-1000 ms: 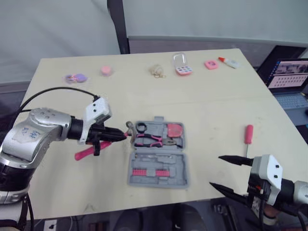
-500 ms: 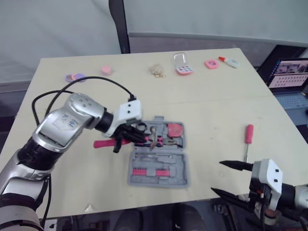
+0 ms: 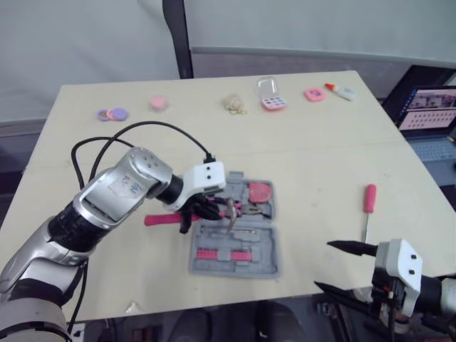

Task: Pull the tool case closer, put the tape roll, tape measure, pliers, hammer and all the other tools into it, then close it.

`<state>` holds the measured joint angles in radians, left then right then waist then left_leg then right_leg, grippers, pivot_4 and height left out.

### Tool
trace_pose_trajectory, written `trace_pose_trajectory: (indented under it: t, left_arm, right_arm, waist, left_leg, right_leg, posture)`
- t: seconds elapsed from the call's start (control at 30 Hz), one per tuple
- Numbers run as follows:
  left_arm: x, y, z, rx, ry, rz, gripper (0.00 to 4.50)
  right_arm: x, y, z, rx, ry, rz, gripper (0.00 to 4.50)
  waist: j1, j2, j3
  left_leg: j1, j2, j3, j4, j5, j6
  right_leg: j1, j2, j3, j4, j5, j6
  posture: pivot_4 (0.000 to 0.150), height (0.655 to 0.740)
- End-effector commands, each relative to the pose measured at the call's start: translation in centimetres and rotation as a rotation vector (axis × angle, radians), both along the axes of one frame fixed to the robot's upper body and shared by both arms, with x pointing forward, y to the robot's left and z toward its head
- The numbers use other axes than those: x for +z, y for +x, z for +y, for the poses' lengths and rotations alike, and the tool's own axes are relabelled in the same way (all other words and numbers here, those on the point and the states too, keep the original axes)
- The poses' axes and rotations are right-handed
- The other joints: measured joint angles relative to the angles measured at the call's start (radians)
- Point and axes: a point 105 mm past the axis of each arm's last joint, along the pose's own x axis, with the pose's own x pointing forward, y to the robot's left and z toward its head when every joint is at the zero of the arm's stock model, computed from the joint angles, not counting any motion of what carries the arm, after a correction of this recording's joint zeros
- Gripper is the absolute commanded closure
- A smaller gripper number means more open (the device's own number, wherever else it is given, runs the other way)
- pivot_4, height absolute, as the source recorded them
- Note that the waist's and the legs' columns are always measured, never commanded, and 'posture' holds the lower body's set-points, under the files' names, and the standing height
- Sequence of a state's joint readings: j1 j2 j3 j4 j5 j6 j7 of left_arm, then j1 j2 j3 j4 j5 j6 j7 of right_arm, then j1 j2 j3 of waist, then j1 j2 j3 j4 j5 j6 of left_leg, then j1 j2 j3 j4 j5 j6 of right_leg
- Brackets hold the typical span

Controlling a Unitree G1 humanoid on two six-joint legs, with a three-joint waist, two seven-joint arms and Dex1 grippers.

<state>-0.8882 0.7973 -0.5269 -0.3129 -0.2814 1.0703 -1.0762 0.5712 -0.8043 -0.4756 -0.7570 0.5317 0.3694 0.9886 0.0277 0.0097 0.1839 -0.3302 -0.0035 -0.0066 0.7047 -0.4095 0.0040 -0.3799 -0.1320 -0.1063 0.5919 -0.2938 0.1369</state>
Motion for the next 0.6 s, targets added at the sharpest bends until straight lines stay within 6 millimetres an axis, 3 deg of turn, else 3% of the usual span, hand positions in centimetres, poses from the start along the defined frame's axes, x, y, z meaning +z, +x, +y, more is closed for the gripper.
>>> trace_pose_trajectory:
  t: [0.03,0.27,0.43,0.6]
  left_arm:
    - [0.8,-0.6,-1.5,-0.036,0.010,-0.044,4.48]
    - [-0.3,-0.5,-2.9,-0.045,0.069,-0.063,4.48]
    - [-0.7,1.1,-3.0,-0.077,0.150,-0.165,4.48]
    - [-0.3,-0.4,-5.4,-0.154,0.113,-0.120,4.48]
  right_arm:
    - [0.5,0.1,0.6,0.031,0.003,-0.033,0.00]
    - [0.6,0.6,0.3,0.044,-0.001,-0.032,0.00]
    - [0.7,1.3,0.5,0.060,0.002,-0.041,0.00]
    - [0.8,1.6,0.5,0.069,-0.001,-0.043,0.00]
  waist:
    - [0.002,0.000,0.000]
    - [0.005,0.000,0.000]
    - [0.006,0.000,0.000]
    - [0.021,0.000,0.000]
  left_leg:
    - [-0.001,0.000,0.000,0.001,0.000,0.000]
    - [-0.005,-0.001,-0.006,0.008,0.000,0.000]
    - [-0.005,-0.001,-0.007,0.009,0.000,0.001]
    - [-0.007,-0.001,-0.006,0.010,-0.001,0.001]
  right_leg:
    - [0.000,0.000,0.000,0.000,0.000,0.000]
    - [0.000,0.000,-0.001,0.002,0.000,0.001]
    - [0.000,0.000,-0.001,0.002,0.000,0.001]
    - [0.000,0.000,-0.001,0.002,0.000,0.001]
  posture:
    - [0.150,0.7400]
    - [0.150,0.7400]
    - [0.150,0.7400]
    - [0.150,0.7400]
